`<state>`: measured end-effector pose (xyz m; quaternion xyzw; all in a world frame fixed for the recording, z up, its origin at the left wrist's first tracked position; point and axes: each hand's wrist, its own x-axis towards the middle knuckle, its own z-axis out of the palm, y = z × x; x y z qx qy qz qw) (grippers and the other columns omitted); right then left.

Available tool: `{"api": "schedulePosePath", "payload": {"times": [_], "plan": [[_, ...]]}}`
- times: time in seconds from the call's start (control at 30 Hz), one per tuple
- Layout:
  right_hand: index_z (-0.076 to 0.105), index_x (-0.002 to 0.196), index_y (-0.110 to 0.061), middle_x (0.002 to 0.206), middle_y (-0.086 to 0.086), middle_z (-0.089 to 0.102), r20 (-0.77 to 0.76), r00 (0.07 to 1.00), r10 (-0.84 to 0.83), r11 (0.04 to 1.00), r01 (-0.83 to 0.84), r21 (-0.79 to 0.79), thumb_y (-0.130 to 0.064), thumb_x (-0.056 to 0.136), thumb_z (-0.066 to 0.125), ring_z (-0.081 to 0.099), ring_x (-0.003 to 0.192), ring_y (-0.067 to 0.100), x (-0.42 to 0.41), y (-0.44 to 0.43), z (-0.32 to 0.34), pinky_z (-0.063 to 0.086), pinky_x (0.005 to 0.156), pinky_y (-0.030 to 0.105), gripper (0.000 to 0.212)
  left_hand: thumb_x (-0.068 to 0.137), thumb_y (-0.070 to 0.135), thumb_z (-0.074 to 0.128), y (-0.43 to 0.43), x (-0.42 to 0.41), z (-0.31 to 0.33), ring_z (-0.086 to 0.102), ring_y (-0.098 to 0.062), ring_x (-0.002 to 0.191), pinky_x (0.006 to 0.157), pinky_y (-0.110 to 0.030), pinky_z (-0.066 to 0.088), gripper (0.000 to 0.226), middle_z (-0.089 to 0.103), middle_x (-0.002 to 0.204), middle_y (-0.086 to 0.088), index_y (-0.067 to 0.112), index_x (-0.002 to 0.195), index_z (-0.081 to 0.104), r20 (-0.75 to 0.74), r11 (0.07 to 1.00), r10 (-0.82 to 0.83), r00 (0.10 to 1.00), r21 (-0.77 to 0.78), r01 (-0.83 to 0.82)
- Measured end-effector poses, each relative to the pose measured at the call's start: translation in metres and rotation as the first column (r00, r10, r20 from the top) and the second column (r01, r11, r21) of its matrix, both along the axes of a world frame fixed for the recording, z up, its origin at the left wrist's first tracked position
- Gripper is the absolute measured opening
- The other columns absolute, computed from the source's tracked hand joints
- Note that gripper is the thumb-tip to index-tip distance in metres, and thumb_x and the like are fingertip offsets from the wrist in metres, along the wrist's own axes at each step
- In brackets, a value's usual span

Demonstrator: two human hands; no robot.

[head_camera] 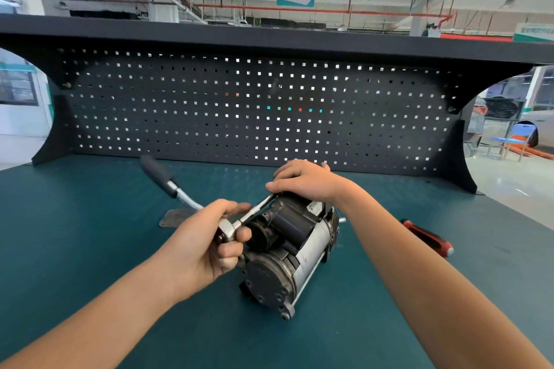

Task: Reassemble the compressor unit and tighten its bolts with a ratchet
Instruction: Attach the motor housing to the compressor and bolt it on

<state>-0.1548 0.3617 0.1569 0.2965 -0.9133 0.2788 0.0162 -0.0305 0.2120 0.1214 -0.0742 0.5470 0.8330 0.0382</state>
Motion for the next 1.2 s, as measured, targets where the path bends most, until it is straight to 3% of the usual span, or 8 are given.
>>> {"api": "schedulePosePath", "payload": {"times": [0.33, 0.5, 0.6, 0.73, 0.87, 0.97, 1.1, 1.2], "plan": [[0.051, 0.044, -0.025, 0.083, 0.002, 0.065, -0.070, 0.992, -0.106, 0.990, 0.099, -0.097, -0.055, 0.074, 0.063, 0.049, 0.076, -0.003, -0.001, -0.009, -0.009, -0.006, 0.106, 0.056, 0.044, 0.084, 0.045, 0.032, -0.013, 0.000, -0.014, 0.045, -0.013, 0.048, 0.054, -0.028, 0.041, 0.051, 0.047, 0.048, 0.005, 0.049, 0.132, 0.015, -0.508, 0.011, -0.324, 0.798, -0.845, -0.534], [0.051, 0.040, -0.026, 0.069, -0.005, 0.059, -0.067, 0.990, -0.124, 0.988, 0.116, -0.103, -0.043, 0.075, 0.065, 0.048, 0.073, -0.002, 0.000, -0.011, -0.008, -0.006, 0.107, 0.055, 0.041, 0.094, 0.039, 0.041, -0.003, -0.001, -0.004, 0.032, -0.007, 0.030, 0.032, -0.016, 0.029, 0.024, 0.050, 0.046, 0.002, 0.027, 0.114, 0.050, -0.155, 0.967, 0.079, 0.985, -0.230, -0.114], [0.050, 0.036, -0.028, 0.051, -0.014, 0.047, -0.079, 0.986, -0.146, 0.982, 0.135, -0.129, -0.039, 0.074, 0.064, 0.049, 0.071, 0.000, 0.000, -0.013, -0.009, -0.005, 0.108, 0.055, 0.041, 0.095, 0.034, 0.039, 0.001, 0.003, 0.000, 0.027, -0.006, 0.024, 0.025, -0.010, 0.021, 0.026, 0.044, 0.046, -0.003, 0.010, 0.094, 0.051, 0.060, 0.935, -0.031, 0.998, 0.355, 0.007], [0.054, 0.041, -0.026, 0.064, -0.012, 0.058, -0.104, 0.981, -0.161, 0.979, 0.145, -0.144, -0.037, 0.077, 0.059, 0.051, 0.080, 0.005, -0.002, -0.012, -0.011, -0.006, 0.108, 0.055, 0.038, 0.095, 0.029, 0.040, 0.002, 0.001, 0.002, 0.027, -0.008, 0.028, 0.030, -0.013, 0.022, 0.022, 0.045, 0.044, -0.001, 0.021, 0.110, 0.054, -0.099, 0.993, 0.026, 0.995, -0.114, -0.037], [0.064, 0.071, -0.005, 0.092, -0.001, 0.068, -0.154, 0.977, -0.148, 0.988, 0.141, -0.057, -0.049, 0.078, 0.048, 0.049, 0.095, 0.009, -0.007, -0.010, -0.013, -0.004, 0.106, 0.059, 0.047, 0.090, 0.046, 0.029, -0.008, 0.003, 0.000, 0.054, -0.005, 0.053, 0.051, -0.017, 0.040, 0.044, 0.062, 0.064, 0.012, 0.045, 0.133, 0.020, -0.392, 0.174, -0.279, 0.877, -0.918, -0.355], [0.070, 0.074, -0.010, 0.105, -0.001, 0.069, -0.119, 0.981, -0.153, 0.985, 0.142, -0.096, -0.060, 0.076, 0.057, 0.051, 0.095, 0.006, -0.010, -0.010, -0.014, -0.008, 0.106, 0.057, 0.052, 0.089, 0.052, 0.013, -0.005, 0.000, -0.012, 0.063, -0.021, 0.081, 0.062, -0.030, 0.038, 0.053, 0.062, 0.089, 0.009, 0.042, 0.133, -0.014, -0.385, -0.417, -0.467, 0.796, -0.698, -0.582], [0.069, 0.073, -0.009, 0.102, 0.002, 0.070, -0.116, 0.982, -0.147, 0.986, 0.136, -0.095, -0.048, 0.077, 0.061, 0.051, 0.088, 0.008, -0.010, -0.010, -0.013, -0.007, 0.106, 0.056, 0.040, 0.092, 0.046, 0.039, -0.005, 0.001, -0.005, 0.049, -0.005, 0.045, 0.047, -0.013, 0.036, 0.037, 0.055, 0.051, 0.011, 0.041, 0.128, 0.032, -0.456, 0.470, -0.161, 0.875, -0.815, -0.339], [0.065, 0.064, -0.007, 0.098, 0.003, 0.070, -0.121, 0.981, -0.152, 0.985, 0.140, -0.103, -0.042, 0.077, 0.061, 0.054, 0.090, 0.009, -0.007, -0.012, -0.012, -0.007, 0.107, 0.055, 0.038, 0.093, 0.046, 0.039, -0.001, 0.000, -0.002, 0.031, -0.008, 0.030, 0.032, -0.014, 0.028, 0.029, 0.047, 0.046, 0.001, 0.032, 0.114, 0.053, -0.128, 0.982, 0.039, 0.991, -0.181, -0.062]]}}
